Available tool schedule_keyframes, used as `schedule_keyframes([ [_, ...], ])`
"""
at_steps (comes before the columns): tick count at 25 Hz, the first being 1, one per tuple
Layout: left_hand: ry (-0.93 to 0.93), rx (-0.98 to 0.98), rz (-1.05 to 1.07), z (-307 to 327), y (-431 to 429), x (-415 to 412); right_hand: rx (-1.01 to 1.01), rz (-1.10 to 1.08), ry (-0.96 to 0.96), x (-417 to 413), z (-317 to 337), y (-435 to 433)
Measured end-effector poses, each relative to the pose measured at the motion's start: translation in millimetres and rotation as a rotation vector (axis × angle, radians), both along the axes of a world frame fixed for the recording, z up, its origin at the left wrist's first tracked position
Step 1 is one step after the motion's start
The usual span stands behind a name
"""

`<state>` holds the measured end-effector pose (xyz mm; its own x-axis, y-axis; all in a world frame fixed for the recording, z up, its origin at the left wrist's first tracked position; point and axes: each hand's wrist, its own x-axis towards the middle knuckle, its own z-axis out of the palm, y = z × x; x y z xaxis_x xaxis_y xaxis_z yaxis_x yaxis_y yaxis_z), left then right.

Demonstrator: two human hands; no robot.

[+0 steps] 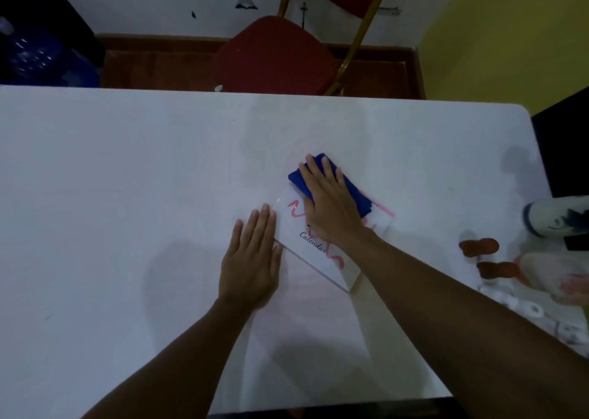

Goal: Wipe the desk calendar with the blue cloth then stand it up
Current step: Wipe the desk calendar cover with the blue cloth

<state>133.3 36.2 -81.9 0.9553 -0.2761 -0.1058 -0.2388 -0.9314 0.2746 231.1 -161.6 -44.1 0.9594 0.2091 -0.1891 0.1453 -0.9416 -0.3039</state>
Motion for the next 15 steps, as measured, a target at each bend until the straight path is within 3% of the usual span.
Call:
schedule_keyframes([
  [6, -0.037, 0.035, 0.000, -11, -1, 0, 0.077, 0.064, -0.016, -8, -15, -1],
  [12, -0.045, 0.026, 0.007, -10, -1, -1, 0.184, 0.071, 0.022, -78, -7, -5],
  [15, -0.053, 0.034, 0.008, -10, -1, 0, 0.216, 0.088, 0.050, -63, -9, -9],
])
